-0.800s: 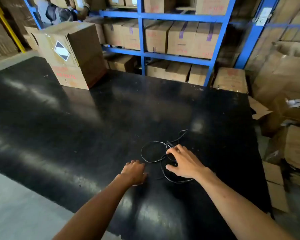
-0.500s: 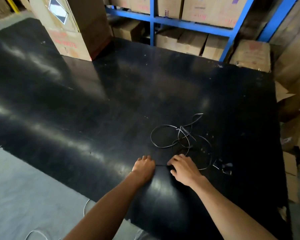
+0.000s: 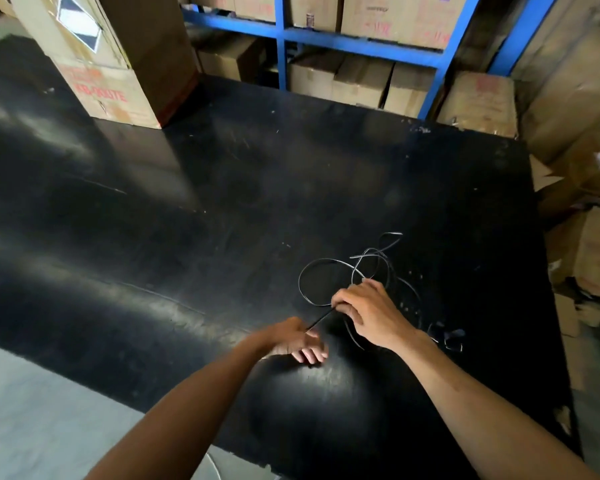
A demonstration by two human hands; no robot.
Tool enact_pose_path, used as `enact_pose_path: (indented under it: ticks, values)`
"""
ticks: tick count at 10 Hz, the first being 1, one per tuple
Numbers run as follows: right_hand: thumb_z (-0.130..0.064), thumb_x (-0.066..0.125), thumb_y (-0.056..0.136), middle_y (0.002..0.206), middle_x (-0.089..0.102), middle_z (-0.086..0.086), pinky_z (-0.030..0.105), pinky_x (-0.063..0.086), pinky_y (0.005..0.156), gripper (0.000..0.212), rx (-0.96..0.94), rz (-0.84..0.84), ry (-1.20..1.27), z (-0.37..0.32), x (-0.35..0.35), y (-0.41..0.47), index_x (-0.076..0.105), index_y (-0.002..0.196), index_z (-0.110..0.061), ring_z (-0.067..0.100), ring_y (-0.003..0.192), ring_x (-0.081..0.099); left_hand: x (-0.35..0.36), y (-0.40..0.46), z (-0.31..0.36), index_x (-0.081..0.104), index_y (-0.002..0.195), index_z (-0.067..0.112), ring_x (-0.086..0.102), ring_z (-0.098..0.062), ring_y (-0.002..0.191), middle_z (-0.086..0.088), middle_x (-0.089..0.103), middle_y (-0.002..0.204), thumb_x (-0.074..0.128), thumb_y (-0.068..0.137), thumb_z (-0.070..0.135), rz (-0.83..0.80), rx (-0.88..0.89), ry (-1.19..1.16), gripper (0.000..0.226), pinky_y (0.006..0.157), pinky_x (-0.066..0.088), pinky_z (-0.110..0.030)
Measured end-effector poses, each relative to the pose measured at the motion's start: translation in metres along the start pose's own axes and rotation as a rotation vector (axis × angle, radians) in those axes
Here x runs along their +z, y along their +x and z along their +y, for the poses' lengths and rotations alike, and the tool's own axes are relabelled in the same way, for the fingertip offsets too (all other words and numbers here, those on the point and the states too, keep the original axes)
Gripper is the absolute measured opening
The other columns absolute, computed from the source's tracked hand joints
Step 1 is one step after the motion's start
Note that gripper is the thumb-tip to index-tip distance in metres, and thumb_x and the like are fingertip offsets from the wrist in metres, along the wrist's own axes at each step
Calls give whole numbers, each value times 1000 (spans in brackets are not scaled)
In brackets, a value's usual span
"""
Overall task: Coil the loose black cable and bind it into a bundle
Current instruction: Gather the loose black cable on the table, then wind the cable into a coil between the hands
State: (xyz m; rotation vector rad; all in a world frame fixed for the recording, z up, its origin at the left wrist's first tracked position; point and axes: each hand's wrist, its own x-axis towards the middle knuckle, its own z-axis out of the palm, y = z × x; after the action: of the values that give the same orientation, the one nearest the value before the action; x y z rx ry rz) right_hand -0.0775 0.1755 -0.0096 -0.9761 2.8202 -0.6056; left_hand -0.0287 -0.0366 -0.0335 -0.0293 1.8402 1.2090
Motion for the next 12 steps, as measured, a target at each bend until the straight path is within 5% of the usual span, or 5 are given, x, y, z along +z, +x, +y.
enact_pose_path:
  ticks: [2,5,6,7,12]
  values:
    - [-12,62,98,97,65,-4,31,47,89,17,-34,82,190,-3,-74,16,69,104,-26,16,93,63,-15,-16,72,48,143,-5,44,-35,137,-18,47,152,36,104,39,-571,195,-358,60,112,35,-48]
    - [-29,56,102,113,71,-2,37,55,95,15,85,52,473,-18,-125,3,70,103,-35,20,107,69,-1,-55,178,26,150,-13,31,-49,137,-46,18,153,14,106,51,-731,493,-322,78,117,19,-64]
    - [-11,38,109,113,75,15,53,53,96,36,1166,295,-232,-8,-101,-5,72,102,-22,40,105,69,-11,-73,215,20,155,-4,26,-48,142,-40,17,157,17,105,47,-615,658,-410,71,118,19,-64]
    - [-26,61,100,74,68,-17,24,51,70,17,361,361,620,-8,-106,-4,70,105,-39,9,70,63,-39,-95,263,30,157,13,19,-39,150,-18,25,164,31,99,51,-387,806,-452,69,120,17,-58]
    - [-3,79,85,78,70,12,22,44,39,14,237,832,843,-13,-203,-9,75,86,-17,12,46,53,-126,-87,270,43,148,44,-4,-23,155,7,10,169,34,100,59,163,572,-197,51,118,-10,-59]
